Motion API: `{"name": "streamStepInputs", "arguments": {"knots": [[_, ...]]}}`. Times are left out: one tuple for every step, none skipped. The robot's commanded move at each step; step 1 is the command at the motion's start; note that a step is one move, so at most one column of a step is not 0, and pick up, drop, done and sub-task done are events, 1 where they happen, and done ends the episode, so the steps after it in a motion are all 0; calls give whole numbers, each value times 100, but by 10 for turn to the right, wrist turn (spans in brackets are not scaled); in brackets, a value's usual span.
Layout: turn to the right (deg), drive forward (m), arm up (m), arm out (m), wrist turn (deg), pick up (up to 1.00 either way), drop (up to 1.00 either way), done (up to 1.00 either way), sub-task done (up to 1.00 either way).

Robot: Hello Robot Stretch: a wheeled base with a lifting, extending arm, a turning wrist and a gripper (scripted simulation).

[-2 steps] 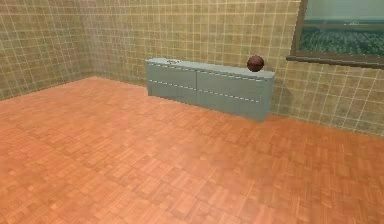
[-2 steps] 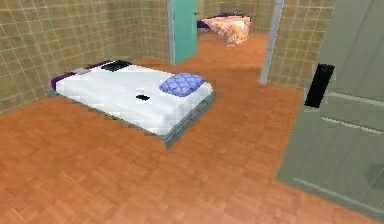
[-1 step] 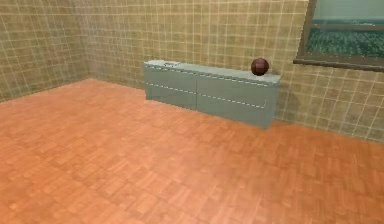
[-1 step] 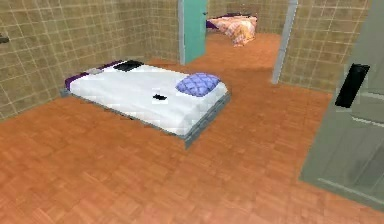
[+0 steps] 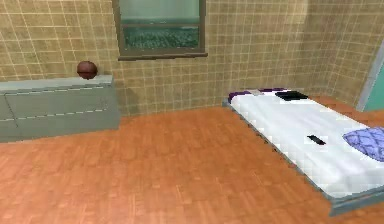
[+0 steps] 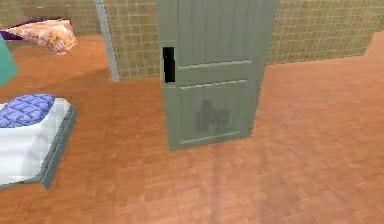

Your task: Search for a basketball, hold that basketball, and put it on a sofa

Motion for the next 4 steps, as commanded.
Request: {"name": "streamStepInputs", "arguments": {"knots": [[270, 0, 0, 0, 0, 0, 0, 0, 0], [0, 25, 0, 0, 0, 0, 0, 0, 0], [-420, 0, 0, 0, 0, 0, 0, 0, 0], [0, 100, 0, 0, 0, 0, 0, 0, 0]]}}
